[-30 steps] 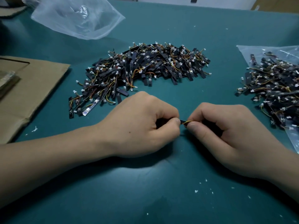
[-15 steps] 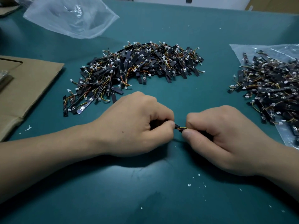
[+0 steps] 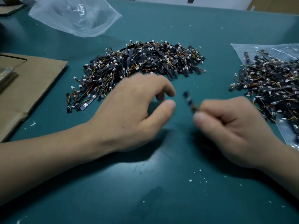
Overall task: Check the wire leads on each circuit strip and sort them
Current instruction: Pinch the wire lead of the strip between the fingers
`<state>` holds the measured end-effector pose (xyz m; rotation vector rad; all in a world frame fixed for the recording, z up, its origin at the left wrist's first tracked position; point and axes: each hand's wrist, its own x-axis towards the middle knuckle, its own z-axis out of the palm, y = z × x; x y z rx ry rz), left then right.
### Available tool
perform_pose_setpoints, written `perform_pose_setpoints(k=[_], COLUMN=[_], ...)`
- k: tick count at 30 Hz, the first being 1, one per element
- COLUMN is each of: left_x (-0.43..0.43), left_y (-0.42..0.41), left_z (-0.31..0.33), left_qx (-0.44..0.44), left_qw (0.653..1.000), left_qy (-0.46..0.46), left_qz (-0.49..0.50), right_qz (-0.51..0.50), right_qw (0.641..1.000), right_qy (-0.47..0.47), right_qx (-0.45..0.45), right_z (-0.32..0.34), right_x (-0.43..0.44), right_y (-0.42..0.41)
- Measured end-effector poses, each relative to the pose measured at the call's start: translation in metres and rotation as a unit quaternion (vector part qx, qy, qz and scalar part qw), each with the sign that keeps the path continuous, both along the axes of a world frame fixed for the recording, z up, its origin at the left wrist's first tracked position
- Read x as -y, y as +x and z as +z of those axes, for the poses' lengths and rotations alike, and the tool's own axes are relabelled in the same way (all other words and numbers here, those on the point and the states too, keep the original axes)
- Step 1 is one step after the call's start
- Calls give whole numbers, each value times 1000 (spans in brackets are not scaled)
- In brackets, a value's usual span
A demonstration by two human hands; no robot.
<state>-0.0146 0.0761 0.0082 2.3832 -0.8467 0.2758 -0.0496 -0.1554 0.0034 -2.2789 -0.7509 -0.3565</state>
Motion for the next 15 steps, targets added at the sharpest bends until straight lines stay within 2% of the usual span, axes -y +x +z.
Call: perform_pose_setpoints(k=[2, 4, 7, 12, 14, 15], left_x=[0, 2, 1, 2, 3, 4], left_y=[-3, -6, -8, -11, -13, -15], left_z=[-2, -4, -3, 2, 1, 2], left_qx=[24, -12, -27, -27, 17, 11], left_qw=[986, 967, 974, 990, 983, 974], left_qy=[129, 215, 200, 137, 184, 222], left_qz=[99, 135, 106, -12, 17, 50], right_qz=[-63, -100, -107, -74, -67, -65], right_qw=[987, 962, 971, 992, 994, 994], right_qy=[148, 249, 198, 68, 36, 29], right_qx=[-2, -55, -78, -76, -81, -82], right_z=[-1, -3, -6, -4, -3, -3], right_x=[3, 5, 7, 1, 0, 0], right_y=[2, 5, 6, -1, -2, -2])
